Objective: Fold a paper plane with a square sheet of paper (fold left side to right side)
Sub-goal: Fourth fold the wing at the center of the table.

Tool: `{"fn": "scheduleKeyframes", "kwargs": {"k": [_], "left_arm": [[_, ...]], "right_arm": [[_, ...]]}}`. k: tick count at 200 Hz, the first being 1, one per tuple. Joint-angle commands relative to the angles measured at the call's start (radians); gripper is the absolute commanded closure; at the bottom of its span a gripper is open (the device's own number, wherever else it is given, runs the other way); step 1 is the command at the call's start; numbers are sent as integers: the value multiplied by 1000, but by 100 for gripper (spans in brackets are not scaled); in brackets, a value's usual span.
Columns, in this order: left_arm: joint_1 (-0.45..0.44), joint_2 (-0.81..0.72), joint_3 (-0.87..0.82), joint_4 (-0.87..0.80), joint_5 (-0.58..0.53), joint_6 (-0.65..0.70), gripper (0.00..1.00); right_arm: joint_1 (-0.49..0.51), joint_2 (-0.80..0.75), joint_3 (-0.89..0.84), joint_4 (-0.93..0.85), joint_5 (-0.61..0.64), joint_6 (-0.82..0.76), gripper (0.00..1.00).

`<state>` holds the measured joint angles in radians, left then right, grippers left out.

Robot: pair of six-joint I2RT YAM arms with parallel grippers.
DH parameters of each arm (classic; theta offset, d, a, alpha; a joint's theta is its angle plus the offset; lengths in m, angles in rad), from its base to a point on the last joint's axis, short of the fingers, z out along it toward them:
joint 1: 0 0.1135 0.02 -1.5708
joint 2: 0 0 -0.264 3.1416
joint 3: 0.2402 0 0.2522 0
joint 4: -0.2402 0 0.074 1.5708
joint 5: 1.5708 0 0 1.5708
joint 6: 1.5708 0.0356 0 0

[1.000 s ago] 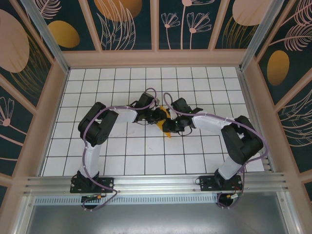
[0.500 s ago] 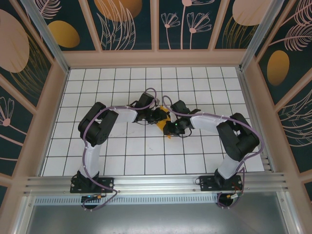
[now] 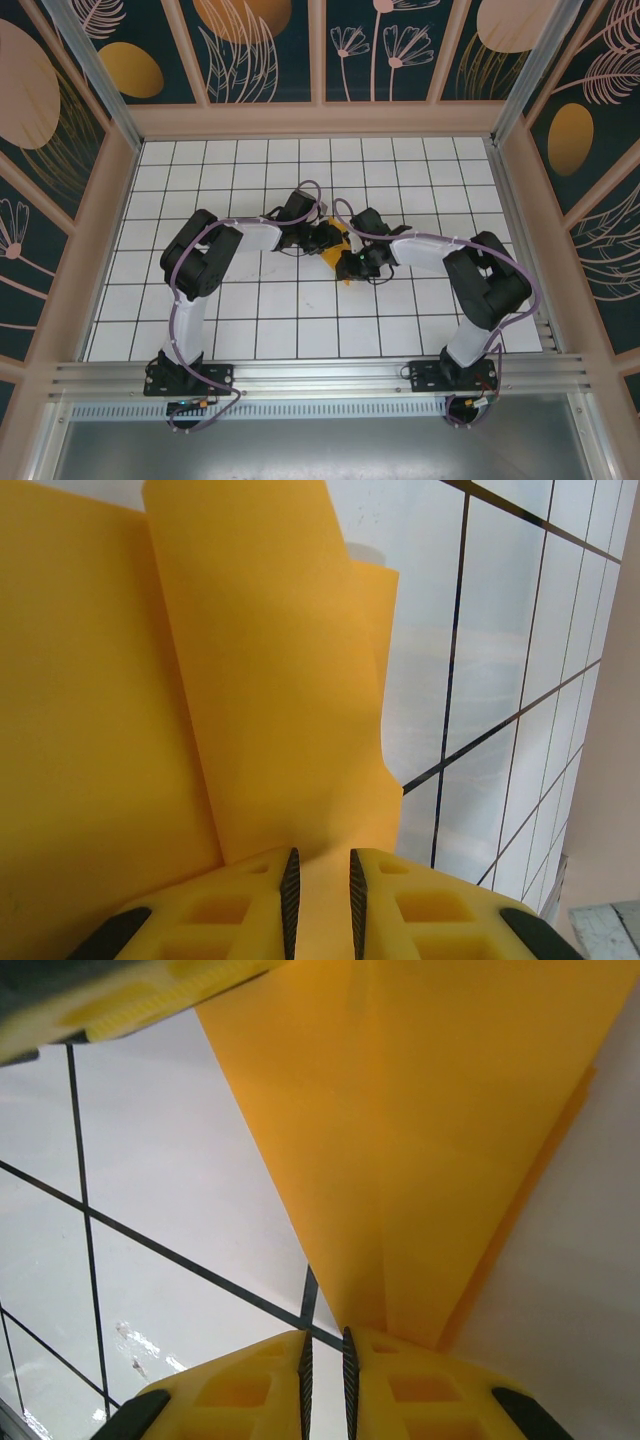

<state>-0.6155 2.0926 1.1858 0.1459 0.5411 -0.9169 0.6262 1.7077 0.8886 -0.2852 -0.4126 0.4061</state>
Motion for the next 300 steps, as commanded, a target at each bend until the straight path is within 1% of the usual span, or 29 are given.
{"fn": "scheduleKeyframes", "kwargs": {"k": [1, 84, 107, 155, 248, 270, 300], "left_arm": [[-4, 59, -23, -106, -83, 33, 76], [-5, 70, -22, -108, -86, 34, 76], [-6, 75, -20, -111, -90, 35, 76], [-4, 89, -14, -125, -104, 41, 76], [-6, 95, -12, -132, -110, 45, 76], [-4, 92, -11, -134, -109, 45, 76], [-4, 85, -8, -135, -107, 46, 76]], "right_arm": [[-3, 29, -22, -14, 3, 10, 81], [-7, 38, -60, -14, -3, 11, 81], [-14, 19, -85, -9, -5, 19, 81], [-14, -32, -139, 2, -68, 22, 81], [-16, -77, -183, -30, -74, 14, 81], [-22, -104, -188, -37, -79, 11, 81], [-56, -191, -149, -47, -112, -6, 80]]}}
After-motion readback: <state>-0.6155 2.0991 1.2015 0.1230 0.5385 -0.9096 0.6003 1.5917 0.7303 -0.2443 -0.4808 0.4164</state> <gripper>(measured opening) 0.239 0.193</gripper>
